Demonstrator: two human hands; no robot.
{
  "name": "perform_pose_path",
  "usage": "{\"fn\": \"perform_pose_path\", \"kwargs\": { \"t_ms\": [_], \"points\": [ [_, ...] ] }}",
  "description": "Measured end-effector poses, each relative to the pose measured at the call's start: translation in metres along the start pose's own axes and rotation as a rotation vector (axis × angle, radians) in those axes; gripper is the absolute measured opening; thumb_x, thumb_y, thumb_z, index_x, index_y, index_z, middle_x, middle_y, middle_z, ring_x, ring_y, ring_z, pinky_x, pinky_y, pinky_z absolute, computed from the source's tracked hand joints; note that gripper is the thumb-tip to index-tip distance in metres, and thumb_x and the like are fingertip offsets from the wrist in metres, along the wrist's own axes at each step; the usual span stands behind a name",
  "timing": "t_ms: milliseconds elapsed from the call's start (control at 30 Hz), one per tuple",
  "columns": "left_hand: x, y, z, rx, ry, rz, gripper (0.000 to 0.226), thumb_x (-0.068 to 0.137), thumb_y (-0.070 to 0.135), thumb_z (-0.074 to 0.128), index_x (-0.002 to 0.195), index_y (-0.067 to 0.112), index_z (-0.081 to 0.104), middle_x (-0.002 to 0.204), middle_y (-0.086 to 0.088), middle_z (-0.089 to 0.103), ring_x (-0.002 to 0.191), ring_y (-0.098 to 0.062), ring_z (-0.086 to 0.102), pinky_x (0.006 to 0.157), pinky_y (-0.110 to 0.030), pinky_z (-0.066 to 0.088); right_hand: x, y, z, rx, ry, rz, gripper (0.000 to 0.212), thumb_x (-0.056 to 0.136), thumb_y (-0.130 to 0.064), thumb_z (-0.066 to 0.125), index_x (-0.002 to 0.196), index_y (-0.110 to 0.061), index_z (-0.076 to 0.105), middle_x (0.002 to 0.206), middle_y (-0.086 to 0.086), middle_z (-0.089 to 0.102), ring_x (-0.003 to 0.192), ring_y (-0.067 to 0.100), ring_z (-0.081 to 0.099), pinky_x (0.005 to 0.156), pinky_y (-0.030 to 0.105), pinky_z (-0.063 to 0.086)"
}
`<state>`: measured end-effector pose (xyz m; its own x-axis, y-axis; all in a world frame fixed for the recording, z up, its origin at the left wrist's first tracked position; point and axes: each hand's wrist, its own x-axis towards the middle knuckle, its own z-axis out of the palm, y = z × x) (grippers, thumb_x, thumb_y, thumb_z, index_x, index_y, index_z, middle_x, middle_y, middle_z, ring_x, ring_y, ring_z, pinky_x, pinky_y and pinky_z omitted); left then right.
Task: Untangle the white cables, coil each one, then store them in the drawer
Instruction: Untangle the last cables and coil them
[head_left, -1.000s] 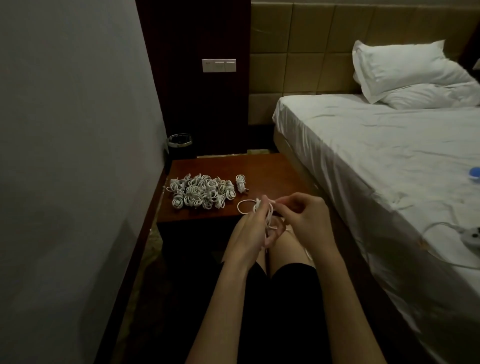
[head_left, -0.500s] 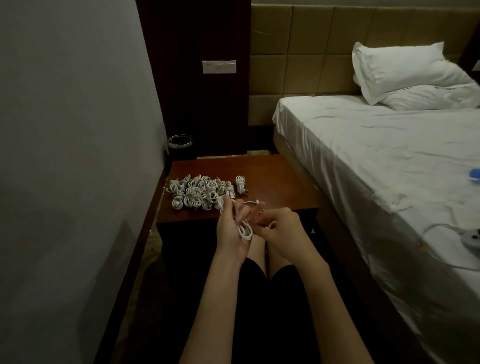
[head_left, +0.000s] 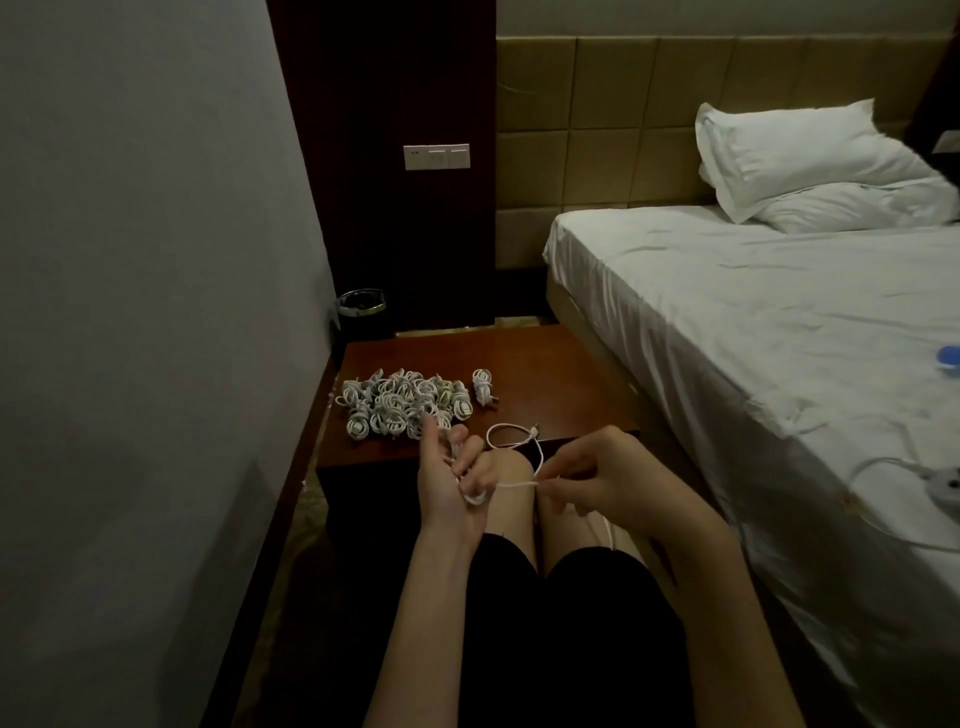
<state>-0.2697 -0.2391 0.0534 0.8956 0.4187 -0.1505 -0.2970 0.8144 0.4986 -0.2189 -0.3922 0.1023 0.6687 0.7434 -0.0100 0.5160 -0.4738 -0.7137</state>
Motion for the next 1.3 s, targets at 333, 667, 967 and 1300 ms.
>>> {"fn": "perform_pose_path", "kwargs": {
  "t_ms": [333, 667, 967, 1300],
  "points": [
    [-0.002, -0.005, -0.005, 0.575, -0.1, -0.15, 0.062, 0.087, 0.062, 0.043, 0.063, 0.005, 0.052, 0.057, 0.0, 0.044, 0.045, -0.011, 0.042, 0.041, -0.02, 0.036, 0.017, -0.007, 0.036, -0.235, -0.082, -0.145, 0.019, 0.075, -0.054, 0.062, 0.08, -0.035, 0.067, 0.071, -0.017, 0.069, 0.063, 0.001, 0.066, 0.064, 0.042, 0.059],
    [-0.009, -0.003, -0.005, 0.683, -0.271, -0.397, 0.057, 0.095, 0.054, 0.037, 0.055, 0.02, 0.057, 0.038, 0.007, 0.029, 0.025, -0.003, 0.023, 0.029, -0.01, 0.013, 0.01, -0.002, 0.021, -0.011, 0.08, -0.126, 0.027, 0.072, -0.034, 0.081, 0.079, -0.015, 0.065, 0.074, -0.001, 0.065, 0.068, 0.013, 0.06, 0.066, 0.036, 0.049],
    [-0.01, -0.009, 0.001, 0.528, -0.484, -0.459, 0.06, 0.079, 0.07, 0.058, 0.077, 0.01, 0.053, 0.048, 0.001, 0.03, 0.027, -0.004, 0.019, 0.031, -0.008, 0.019, 0.008, 0.002, 0.016, 0.299, 0.325, -0.224, 0.004, 0.081, -0.01, 0.075, 0.081, -0.011, 0.071, 0.065, -0.004, 0.068, 0.057, 0.01, 0.065, 0.055, 0.022, 0.051],
    [-0.016, -0.011, 0.001, 0.571, -0.588, -0.515, 0.042, 0.067, 0.055, 0.081, 0.071, 0.023, 0.056, 0.057, 0.004, 0.023, 0.037, -0.006, 0.003, 0.031, -0.011, 0.009, 0.006, 0.02, 0.015, 0.787, 0.009, 0.005, 0.018, 0.092, -0.014, 0.059, 0.097, 0.0, 0.069, 0.069, 0.007, 0.062, 0.059, 0.009, 0.06, 0.054, 0.017, 0.048]
  ]
}}
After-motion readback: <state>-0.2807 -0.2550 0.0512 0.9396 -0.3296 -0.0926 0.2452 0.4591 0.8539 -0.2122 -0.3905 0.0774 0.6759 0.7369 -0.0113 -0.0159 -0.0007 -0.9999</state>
